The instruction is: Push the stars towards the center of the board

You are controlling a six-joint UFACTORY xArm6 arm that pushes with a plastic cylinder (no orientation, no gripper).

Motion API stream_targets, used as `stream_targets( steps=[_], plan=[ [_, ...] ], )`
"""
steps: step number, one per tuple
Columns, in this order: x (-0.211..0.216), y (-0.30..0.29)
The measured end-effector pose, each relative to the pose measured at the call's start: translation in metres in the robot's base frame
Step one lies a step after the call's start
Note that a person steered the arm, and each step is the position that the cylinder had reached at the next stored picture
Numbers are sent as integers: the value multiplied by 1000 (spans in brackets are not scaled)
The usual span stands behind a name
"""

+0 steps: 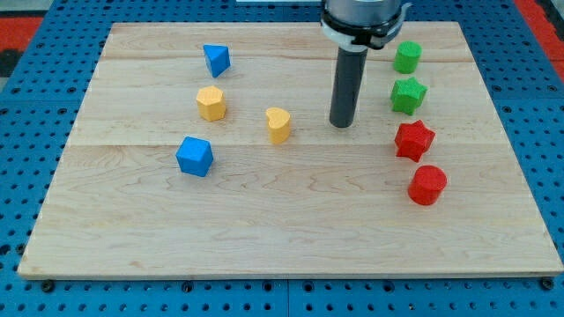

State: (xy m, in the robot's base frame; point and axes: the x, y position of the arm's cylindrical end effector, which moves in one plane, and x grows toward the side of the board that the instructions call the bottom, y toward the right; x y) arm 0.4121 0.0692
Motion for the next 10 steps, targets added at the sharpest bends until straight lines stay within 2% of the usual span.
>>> stream_targets(
  steps=[1, 2, 3, 4, 5, 6, 7, 9, 10],
  plan=[
    [43, -8],
    [74, 20],
    [63, 96],
    [58, 140],
    [43, 136],
    [19, 98],
    [19, 66],
    [8, 139],
    [-41, 140]
  ],
)
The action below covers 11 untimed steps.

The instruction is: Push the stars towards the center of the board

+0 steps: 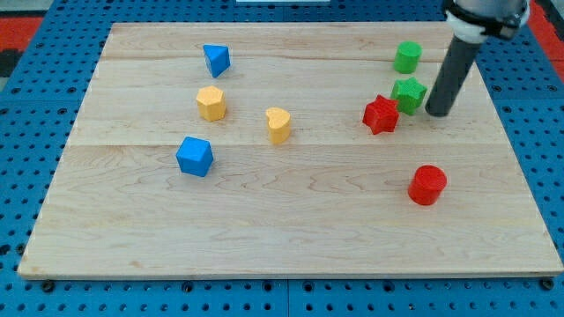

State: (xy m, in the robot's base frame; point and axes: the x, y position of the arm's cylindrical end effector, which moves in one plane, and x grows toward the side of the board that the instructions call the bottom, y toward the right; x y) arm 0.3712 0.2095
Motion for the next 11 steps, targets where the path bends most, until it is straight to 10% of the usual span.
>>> stream_targets(
  steps=[5, 9, 11],
  plan=[
    [-72, -122],
    [-36, -367],
    [4, -353]
  ],
)
